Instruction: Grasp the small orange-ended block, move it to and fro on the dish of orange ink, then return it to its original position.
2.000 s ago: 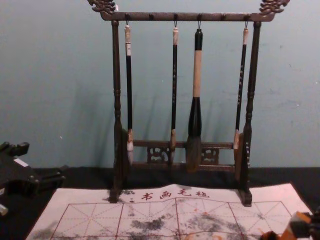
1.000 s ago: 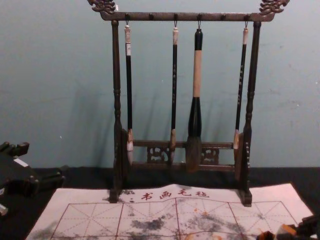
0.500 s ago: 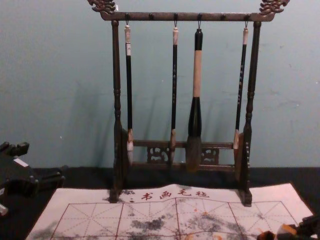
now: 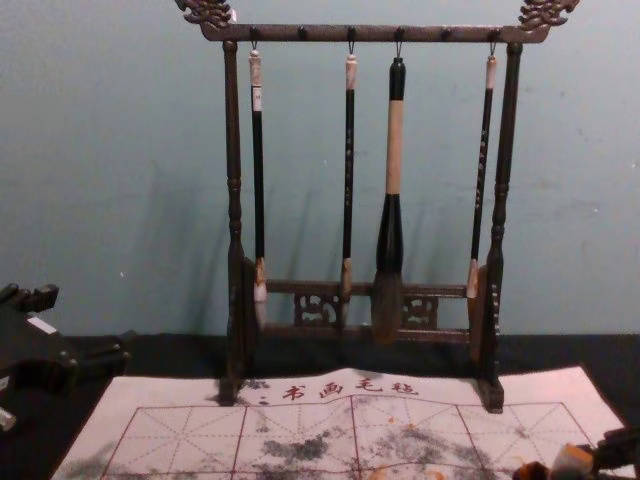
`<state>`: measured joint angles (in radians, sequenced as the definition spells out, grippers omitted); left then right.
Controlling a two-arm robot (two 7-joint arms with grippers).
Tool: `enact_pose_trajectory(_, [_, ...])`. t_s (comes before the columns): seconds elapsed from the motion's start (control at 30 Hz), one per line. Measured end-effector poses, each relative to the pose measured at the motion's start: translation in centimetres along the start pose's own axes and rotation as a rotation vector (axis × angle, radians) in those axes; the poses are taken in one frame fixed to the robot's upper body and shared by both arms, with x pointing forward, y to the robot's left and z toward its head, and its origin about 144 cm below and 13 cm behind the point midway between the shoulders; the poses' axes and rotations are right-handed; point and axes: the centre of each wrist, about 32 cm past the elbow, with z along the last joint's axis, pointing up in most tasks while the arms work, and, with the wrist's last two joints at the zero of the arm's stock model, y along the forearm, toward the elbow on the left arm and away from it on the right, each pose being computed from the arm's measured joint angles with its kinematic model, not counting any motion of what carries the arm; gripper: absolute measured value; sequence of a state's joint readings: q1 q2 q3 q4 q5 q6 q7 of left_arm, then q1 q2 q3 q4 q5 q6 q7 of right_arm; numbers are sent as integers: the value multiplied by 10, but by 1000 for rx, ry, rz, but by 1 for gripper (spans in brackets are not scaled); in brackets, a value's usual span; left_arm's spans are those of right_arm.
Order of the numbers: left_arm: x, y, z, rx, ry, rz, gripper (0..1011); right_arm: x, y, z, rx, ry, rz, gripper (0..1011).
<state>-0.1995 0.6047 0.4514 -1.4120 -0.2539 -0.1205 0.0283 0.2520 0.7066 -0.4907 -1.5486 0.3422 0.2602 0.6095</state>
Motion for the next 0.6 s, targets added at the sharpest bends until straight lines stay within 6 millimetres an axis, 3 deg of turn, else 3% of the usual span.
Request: enact_pose_trajectory(0.6, [0,0,0,0,0,0,1001,0,0,0,0,0,0,788])
